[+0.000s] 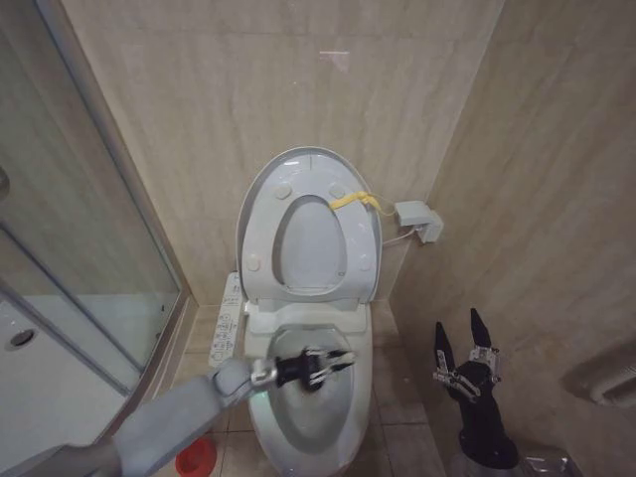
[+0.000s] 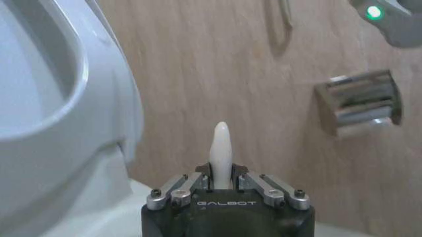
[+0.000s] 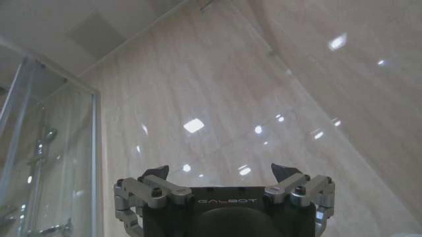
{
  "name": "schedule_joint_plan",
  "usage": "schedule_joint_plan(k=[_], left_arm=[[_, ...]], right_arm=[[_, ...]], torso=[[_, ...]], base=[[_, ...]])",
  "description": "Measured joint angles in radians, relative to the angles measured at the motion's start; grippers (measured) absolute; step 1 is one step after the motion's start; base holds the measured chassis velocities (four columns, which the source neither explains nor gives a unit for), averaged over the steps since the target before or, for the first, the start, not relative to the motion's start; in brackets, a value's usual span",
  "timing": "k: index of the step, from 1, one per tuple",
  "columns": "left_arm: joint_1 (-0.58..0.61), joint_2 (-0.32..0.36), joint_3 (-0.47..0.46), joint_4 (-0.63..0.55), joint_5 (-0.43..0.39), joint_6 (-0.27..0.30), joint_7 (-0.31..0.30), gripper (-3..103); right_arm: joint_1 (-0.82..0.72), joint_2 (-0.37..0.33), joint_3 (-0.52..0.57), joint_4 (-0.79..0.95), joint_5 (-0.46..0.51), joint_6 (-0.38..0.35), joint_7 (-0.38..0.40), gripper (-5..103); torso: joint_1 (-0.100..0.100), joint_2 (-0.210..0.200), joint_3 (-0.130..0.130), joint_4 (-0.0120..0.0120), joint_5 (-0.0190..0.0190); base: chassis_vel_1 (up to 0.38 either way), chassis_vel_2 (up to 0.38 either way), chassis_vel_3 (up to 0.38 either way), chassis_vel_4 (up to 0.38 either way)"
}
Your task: Open the toilet lid, clean the toilet bowl with a toilet brush, close the toilet lid, and flush.
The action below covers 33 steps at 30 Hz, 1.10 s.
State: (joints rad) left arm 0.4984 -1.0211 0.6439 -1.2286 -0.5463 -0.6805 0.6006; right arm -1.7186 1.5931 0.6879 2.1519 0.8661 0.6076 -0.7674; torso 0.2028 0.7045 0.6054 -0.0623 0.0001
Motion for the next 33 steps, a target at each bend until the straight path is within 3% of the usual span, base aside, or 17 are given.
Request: schedule_joint_plan(k=[2, 3, 5, 8, 12, 13, 16, 18, 19, 21, 27, 30, 33], left_arm=[[-0.011, -0.018, 0.000, -0.026, -0.010, 0.005, -0.007, 20], [-0.032, -0.041, 0.003, -0.059, -0.024, 0.012, -0.014, 20], [-0.055, -0.052, 0.023, -0.104, -0.039, 0.019, -0.023, 20], [-0.053, -0.035, 0.050, -0.096, -0.034, 0.017, -0.018, 20], [-0.016, 0.013, 0.060, -0.026, -0.002, -0.002, 0.002, 20], [-0.008, 0.019, 0.054, -0.022, 0.002, -0.004, 0.003, 20], [-0.013, 0.004, 0.033, -0.058, -0.010, 0.003, -0.004, 20], [-0.036, -0.012, 0.029, -0.109, -0.028, 0.011, -0.013, 20], [-0.044, -0.007, 0.035, -0.118, -0.029, 0.012, -0.014, 20], [-0.048, 0.008, 0.047, -0.111, -0.021, 0.010, -0.009, 20], [-0.013, 0.087, 0.045, 0.012, 0.032, -0.020, 0.019, 20], [-0.022, 0.084, 0.044, -0.015, 0.024, -0.013, 0.014, 20], [-0.067, 0.020, 0.038, -0.131, -0.037, 0.019, -0.020, 20]], right_arm=[[0.000, 0.001, 0.004, -0.001, 0.000, 0.000, 0.000, 100], [0.000, 0.003, 0.011, -0.001, 0.001, 0.000, -0.001, 100], [0.000, 0.006, 0.016, -0.001, 0.002, 0.000, -0.001, 100], [0.000, 0.007, 0.017, -0.001, 0.002, 0.000, -0.001, 100], [0.000, 0.005, 0.009, -0.003, 0.002, 0.001, -0.002, 100], [0.001, 0.004, 0.005, -0.004, 0.002, 0.000, -0.002, 100], [0.003, 0.006, 0.004, -0.007, 0.001, 0.000, -0.004, 100], [0.003, 0.011, 0.007, -0.008, -0.001, 0.001, -0.005, 100], [0.003, 0.013, 0.006, -0.008, -0.002, 0.001, -0.006, 100], [0.001, 0.014, 0.005, -0.007, -0.003, 0.001, -0.007, 100], [-0.001, 0.007, -0.012, -0.005, -0.006, 0.001, -0.010, 100], [-0.001, 0.006, -0.012, -0.005, -0.007, 0.001, -0.010, 100], [-0.005, 0.012, -0.002, 0.001, -0.006, 0.001, -0.012, 100]], torso=[[0.000, 0.000, 0.000, -0.0001, -0.0002], [0.000, 0.000, 0.000, -0.0028, -0.0004], [0.000, 0.000, 0.000, -0.0036, 0.0002], [0.000, 0.000, 0.000, -0.0031, -0.0001], [0.000, 0.000, 0.000, -0.0010, 0.0000], [0.000, 0.000, 0.000, 0.0005, 0.0000], [0.000, 0.000, 0.000, 0.0000, -0.0001], [0.000, 0.000, 0.000, -0.0032, -0.0007], [0.000, 0.000, 0.000, -0.0034, -0.0003], [0.000, 0.000, 0.000, -0.0035, 0.0001], [0.000, 0.000, 0.000, -0.0003, -0.0001], [0.000, 0.000, 0.000, 0.0001, 0.0002], [0.000, 0.000, 0.000, -0.0032, -0.0007]], base=[[0.030, 0.023, 0.000, -0.001], [0.000, 0.000, 0.000, 0.000], [-0.033, -0.015, -0.025, -0.012], [-0.066, -0.046, -0.033, -0.017], [-0.017, -0.002, 0.007, 0.000], [0.000, 0.000, 0.000, 0.000], [0.032, 0.037, 0.020, 0.016], [0.000, 0.000, 0.000, 0.000], [0.000, 0.000, 0.000, 0.000], [-0.036, -0.026, -0.004, -0.005], [-0.002, -0.001, 0.006, 0.003], [0.039, 0.032, 0.012, 0.019], [0.000, 0.000, 0.000, 0.000]])
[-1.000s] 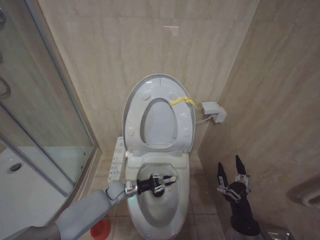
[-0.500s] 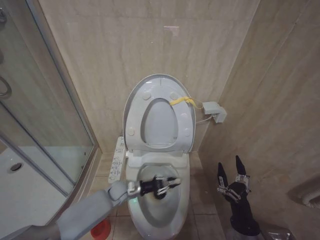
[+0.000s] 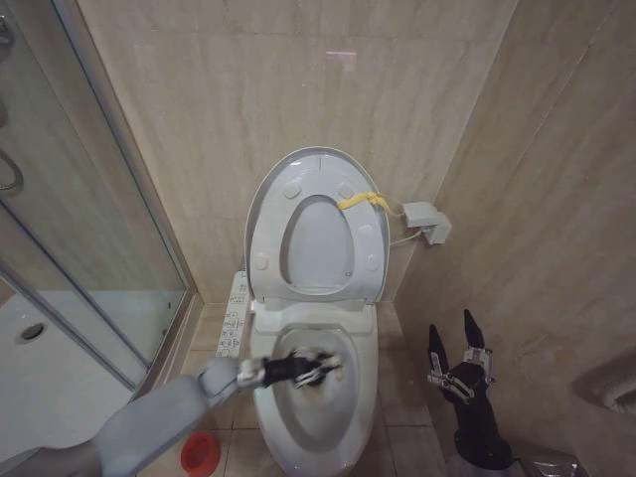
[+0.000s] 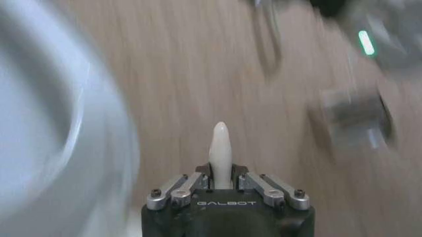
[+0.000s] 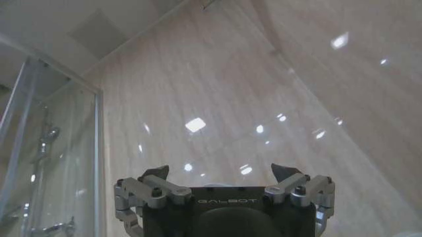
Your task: Open the toilet lid, clean the toilet bowl with a toilet brush, close the toilet lid, and flush.
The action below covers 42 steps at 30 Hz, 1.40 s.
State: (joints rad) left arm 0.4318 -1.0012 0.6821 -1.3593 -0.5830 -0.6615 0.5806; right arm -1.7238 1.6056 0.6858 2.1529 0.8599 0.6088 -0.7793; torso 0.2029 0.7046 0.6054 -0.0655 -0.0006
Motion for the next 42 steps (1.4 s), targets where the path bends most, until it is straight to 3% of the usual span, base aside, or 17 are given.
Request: schedule_joint_plan(k=[5, 8, 10, 13, 15, 18, 21, 24, 28, 29, 31, 35, 37, 42], left_arm=[[-0.013, 0.019, 0.022, -0.013, -0.009, 0.007, 0.002, 20], [0.037, 0.076, -0.003, 0.062, 0.035, -0.010, 0.024, 20], [0.045, 0.080, -0.011, 0.068, 0.040, -0.011, 0.025, 20], [0.051, 0.073, -0.027, 0.051, 0.039, -0.009, 0.022, 20], [0.033, 0.041, -0.029, -0.017, 0.019, 0.002, 0.008, 20], [0.015, 0.035, -0.012, -0.075, 0.002, 0.012, -0.002, 20], [0.023, 0.061, 0.011, -0.035, 0.011, 0.005, 0.007, 20], [0.057, 0.088, 0.001, 0.037, 0.031, -0.009, 0.023, 20], [0.053, 0.060, -0.021, -0.012, 0.015, -0.003, 0.012, 20], [0.046, 0.047, -0.021, -0.043, 0.008, 0.000, 0.008, 20], [0.044, 0.043, -0.020, -0.066, 0.006, 0.001, 0.007, 20], [0.063, 0.064, -0.016, -0.011, 0.036, -0.012, 0.021, 20], [0.094, 0.097, -0.051, 0.054, 0.064, -0.023, 0.032, 20], [0.084, 0.123, -0.086, 0.006, 0.032, -0.010, 0.026, 20]], right_arm=[[-0.003, 0.001, 0.006, 0.003, 0.001, 0.000, 0.000, 100], [-0.009, -0.004, -0.002, 0.013, 0.003, 0.000, 0.000, 100], [-0.009, -0.005, -0.003, 0.013, 0.003, -0.001, 0.000, 100], [-0.008, -0.007, -0.003, 0.013, 0.003, -0.001, 0.000, 100], [-0.006, -0.003, 0.002, 0.012, 0.003, -0.001, 0.000, 100], [-0.001, 0.002, 0.003, 0.007, 0.001, -0.001, 0.001, 100], [-0.001, 0.002, 0.003, 0.004, 0.000, -0.001, 0.001, 100], [0.002, -0.002, -0.004, 0.000, -0.001, -0.003, 0.001, 100], [0.003, -0.001, -0.001, -0.003, -0.002, -0.003, 0.001, 100], [0.003, 0.001, 0.001, -0.003, -0.002, -0.003, 0.001, 100], [0.003, 0.002, 0.002, -0.003, -0.002, -0.002, 0.000, 100], [0.001, 0.002, 0.003, -0.003, -0.002, -0.001, 0.000, 100], [0.004, -0.005, -0.005, -0.007, -0.002, -0.002, 0.001, 100], [0.008, -0.009, -0.010, -0.007, -0.002, -0.004, 0.003, 100]], torso=[[0.000, 0.000, 0.000, -0.0001, 0.0007], [0.000, 0.000, 0.000, 0.0031, 0.0005], [0.000, 0.000, 0.000, 0.0034, 0.0006], [0.000, 0.000, 0.000, 0.0031, 0.0007], [0.000, 0.000, 0.000, 0.0006, 0.0001], [0.000, 0.000, 0.000, -0.0002, 0.0009], [0.000, 0.000, 0.000, 0.0006, 0.0007], [0.000, 0.000, 0.000, 0.0033, 0.0006], [0.000, 0.000, 0.000, 0.0025, 0.0005], [0.000, 0.000, 0.000, 0.0003, 0.0001], [0.000, 0.000, 0.000, -0.0001, 0.0002], [0.000, 0.000, 0.000, 0.0002, 0.0003], [0.000, 0.000, 0.000, 0.0029, 0.0008], [0.000, 0.000, 0.000, 0.0024, 0.0004]], base=[[-0.049, -0.033, -0.006, -0.010], [0.000, 0.000, 0.000, 0.000], [0.000, 0.000, 0.000, 0.000], [0.046, 0.047, -0.009, 0.002], [0.000, 0.000, 0.000, 0.000], [-0.020, -0.011, -0.004, -0.009], [-0.010, -0.017, -0.001, 0.007], [0.000, 0.000, 0.000, 0.000], [0.034, 0.049, 0.001, -0.005], [0.000, 0.000, 0.000, 0.000], [-0.027, -0.014, -0.007, -0.015], [-0.052, -0.042, -0.013, -0.013], [0.000, 0.000, 0.000, 0.000], [0.000, 0.000, 0.000, 0.000]])
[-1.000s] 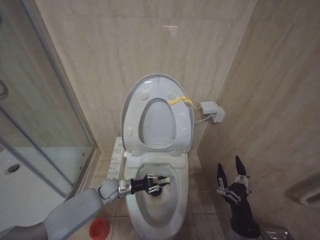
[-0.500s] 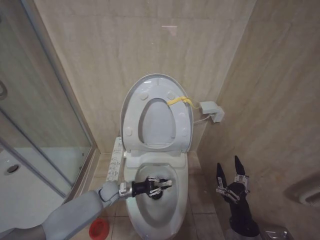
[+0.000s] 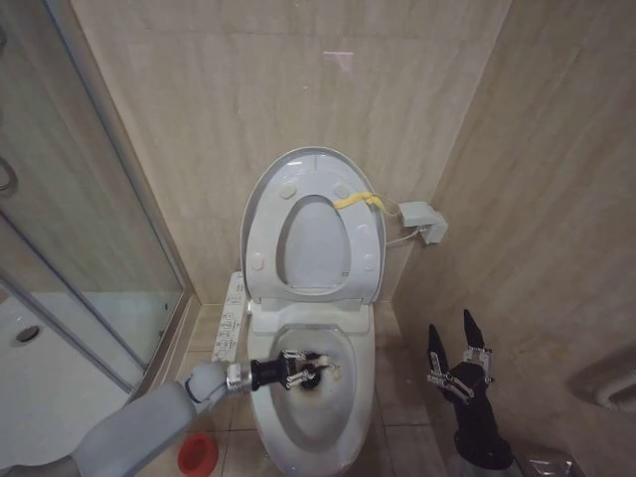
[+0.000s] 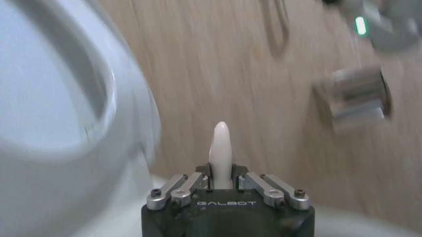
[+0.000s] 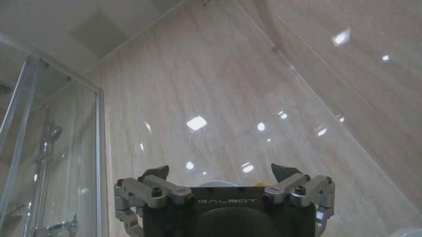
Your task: Open the toilet lid, clean the toilet bowl with a toilet brush, close the toilet lid, and flush.
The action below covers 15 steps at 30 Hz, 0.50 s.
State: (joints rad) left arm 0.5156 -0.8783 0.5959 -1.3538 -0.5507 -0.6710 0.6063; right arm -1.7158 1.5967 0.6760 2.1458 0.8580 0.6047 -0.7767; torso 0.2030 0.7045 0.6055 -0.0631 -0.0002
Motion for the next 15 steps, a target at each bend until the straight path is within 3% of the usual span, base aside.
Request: schedule_joint_plan(k=[1, 3, 7, 9, 13, 15], left_arm=[[-0.009, 0.001, 0.001, -0.027, -0.013, 0.006, -0.003, 20], [-0.022, 0.007, 0.015, -0.049, -0.018, 0.011, -0.004, 20], [-0.005, 0.027, 0.038, 0.020, 0.032, 0.001, 0.018, 20], [0.011, 0.034, 0.038, 0.041, 0.042, -0.003, 0.020, 20], [-0.001, 0.016, 0.038, 0.006, 0.028, 0.008, 0.011, 20], [-0.036, -0.022, 0.043, -0.060, -0.011, 0.027, -0.015, 20]], right_arm=[[0.000, 0.001, 0.000, 0.000, 0.000, 0.000, 0.000, 100], [-0.001, 0.004, 0.001, 0.000, 0.000, 0.000, 0.000, 100], [-0.003, 0.004, -0.004, 0.007, 0.000, 0.000, 0.000, 100], [-0.004, -0.001, -0.006, 0.011, 0.003, -0.001, 0.001, 100], [-0.006, -0.002, -0.003, 0.012, 0.005, 0.000, 0.001, 100], [-0.011, 0.003, 0.002, 0.015, 0.005, 0.000, 0.001, 100]], torso=[[0.000, 0.000, 0.000, -0.0016, 0.0000], [0.000, 0.000, 0.000, -0.0024, 0.0003], [0.000, 0.000, 0.000, -0.0017, 0.0002], [0.000, 0.000, 0.000, 0.0005, 0.0003], [0.000, 0.000, 0.000, 0.0006, 0.0001], [0.000, 0.000, 0.000, -0.0017, 0.0001]], base=[[0.000, 0.000, 0.000, 0.000], [0.000, 0.000, 0.000, 0.000], [0.000, 0.000, 0.000, 0.000], [0.000, 0.000, 0.000, 0.000], [0.013, 0.004, 0.000, 0.009], [0.000, 0.000, 0.000, 0.000]])
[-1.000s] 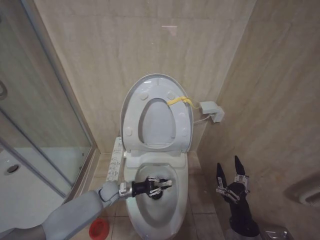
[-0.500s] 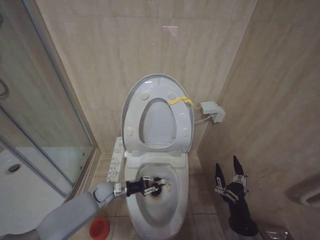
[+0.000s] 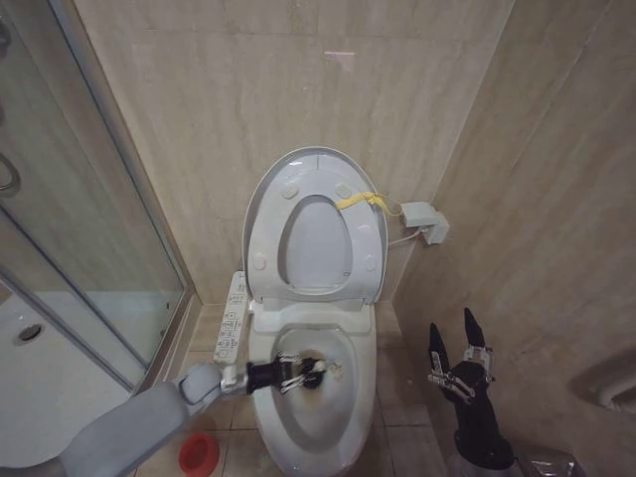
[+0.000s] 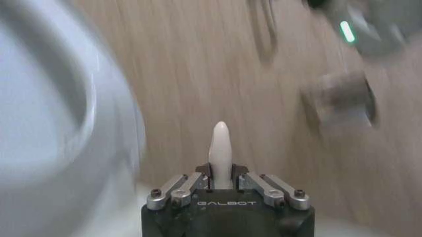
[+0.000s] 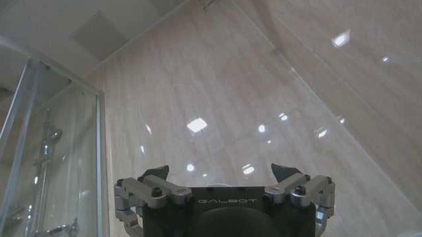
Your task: Open the toilet lid, clean the toilet bowl with a toilet brush, close the toilet lid, and flush.
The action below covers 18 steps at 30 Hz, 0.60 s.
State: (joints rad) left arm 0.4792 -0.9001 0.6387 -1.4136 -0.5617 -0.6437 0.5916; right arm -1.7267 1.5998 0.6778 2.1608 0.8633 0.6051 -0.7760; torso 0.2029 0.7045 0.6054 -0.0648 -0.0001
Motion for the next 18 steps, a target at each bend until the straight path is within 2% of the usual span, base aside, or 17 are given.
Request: schedule_joint_plan(k=[1, 4, 7, 9, 12, 14, 18], left_arm=[[-0.020, -0.020, 0.011, -0.039, -0.021, 0.009, -0.017, 20], [-0.044, -0.035, 0.045, -0.046, -0.032, 0.010, -0.027, 20], [-0.037, -0.027, 0.057, 0.012, -0.002, -0.004, -0.013, 20], [-0.011, -0.020, 0.053, 0.099, 0.040, -0.027, 0.006, 20], [0.013, -0.023, 0.029, 0.147, 0.062, -0.045, 0.017, 20], [0.025, -0.038, -0.004, 0.133, 0.065, -0.049, 0.016, 20], [0.001, -0.076, 0.010, 0.068, 0.037, -0.044, -0.008, 20]], right_arm=[[0.000, 0.002, 0.003, 0.000, 0.000, 0.000, 0.000, 100], [0.006, 0.003, 0.004, -0.006, 0.000, 0.000, 0.000, 100], [0.009, -0.003, 0.002, -0.010, 0.000, -0.002, 0.000, 100], [0.019, -0.014, 0.007, -0.010, 0.008, -0.007, 0.005, 100], [0.022, -0.018, 0.011, -0.009, 0.018, -0.010, 0.009, 100], [0.019, -0.015, 0.007, -0.015, 0.019, -0.008, 0.005, 100], [0.011, -0.003, 0.006, -0.021, 0.016, -0.001, -0.007, 100]], torso=[[0.000, 0.000, 0.000, -0.0006, -0.0001], [0.000, 0.000, 0.000, -0.0009, 0.0003], [0.000, 0.000, 0.000, 0.0001, 0.0004], [0.000, 0.000, 0.000, 0.0020, 0.0002], [0.000, 0.000, 0.000, 0.0021, -0.0003], [0.000, 0.000, 0.000, 0.0017, 0.0002], [0.000, 0.000, 0.000, -0.0007, 0.0004]], base=[[0.000, 0.000, 0.000, 0.000], [0.000, 0.000, 0.000, 0.000], [0.000, 0.000, 0.000, 0.000], [0.000, 0.000, 0.000, 0.000], [0.000, 0.000, 0.000, 0.000], [0.000, 0.000, 0.000, 0.000], [0.000, 0.000, 0.000, 0.000]])
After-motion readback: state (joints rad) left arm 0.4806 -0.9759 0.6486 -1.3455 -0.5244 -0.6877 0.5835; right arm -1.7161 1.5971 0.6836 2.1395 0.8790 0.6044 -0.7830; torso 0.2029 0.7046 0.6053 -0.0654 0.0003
